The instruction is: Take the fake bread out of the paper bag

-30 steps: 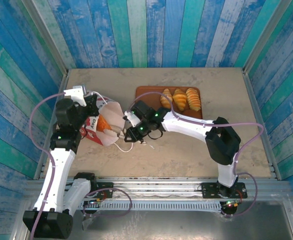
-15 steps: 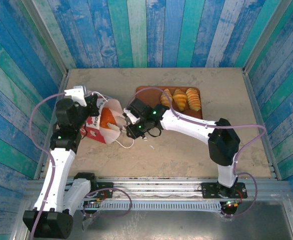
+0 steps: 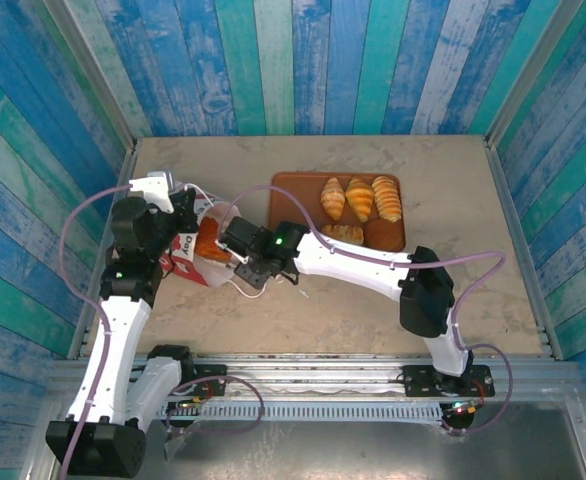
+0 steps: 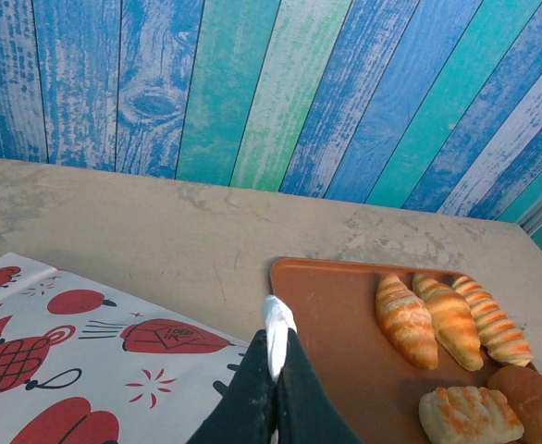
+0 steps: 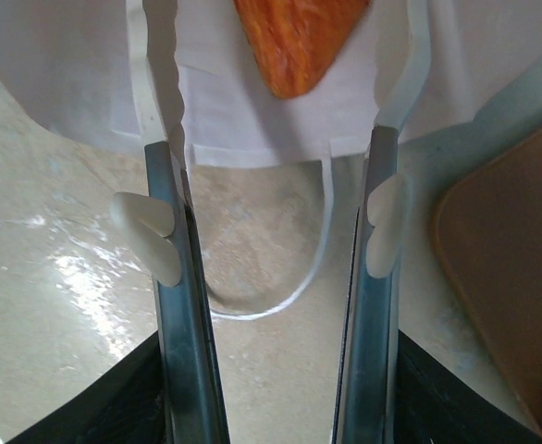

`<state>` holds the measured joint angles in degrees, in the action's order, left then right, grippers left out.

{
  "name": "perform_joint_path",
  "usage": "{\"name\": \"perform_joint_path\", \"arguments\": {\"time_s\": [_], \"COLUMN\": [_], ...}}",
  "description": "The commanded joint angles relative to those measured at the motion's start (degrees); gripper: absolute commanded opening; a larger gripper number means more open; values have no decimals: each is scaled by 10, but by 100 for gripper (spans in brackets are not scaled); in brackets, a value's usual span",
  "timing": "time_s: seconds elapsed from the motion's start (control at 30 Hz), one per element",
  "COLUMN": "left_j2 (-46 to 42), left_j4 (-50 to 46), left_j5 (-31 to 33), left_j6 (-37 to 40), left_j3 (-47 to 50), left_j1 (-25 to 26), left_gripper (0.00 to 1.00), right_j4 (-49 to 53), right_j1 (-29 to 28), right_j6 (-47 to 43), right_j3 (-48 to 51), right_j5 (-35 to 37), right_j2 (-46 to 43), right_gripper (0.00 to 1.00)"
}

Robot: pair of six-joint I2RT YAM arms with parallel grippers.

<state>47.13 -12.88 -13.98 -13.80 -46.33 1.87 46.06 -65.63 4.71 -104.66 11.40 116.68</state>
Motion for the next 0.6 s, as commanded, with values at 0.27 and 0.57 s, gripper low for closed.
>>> {"name": "perform_joint_path", "arguments": {"time_s": [0.27,0.57], "left_j2": [3,-1], "left_j4": [9,6], "left_j5": [-3,2], "left_j6": [1,2], "left_j3": [-6,-9], "left_j1": [-1,-1], "left_gripper": [0,0], "right_j4": [17,55], "right_j1": [11,12], "right_j6": [9,-8], "right_j3": [-41,-111], "right_j5": [-9,31], "right_j2": [50,106], "right_gripper": [56,57]}}
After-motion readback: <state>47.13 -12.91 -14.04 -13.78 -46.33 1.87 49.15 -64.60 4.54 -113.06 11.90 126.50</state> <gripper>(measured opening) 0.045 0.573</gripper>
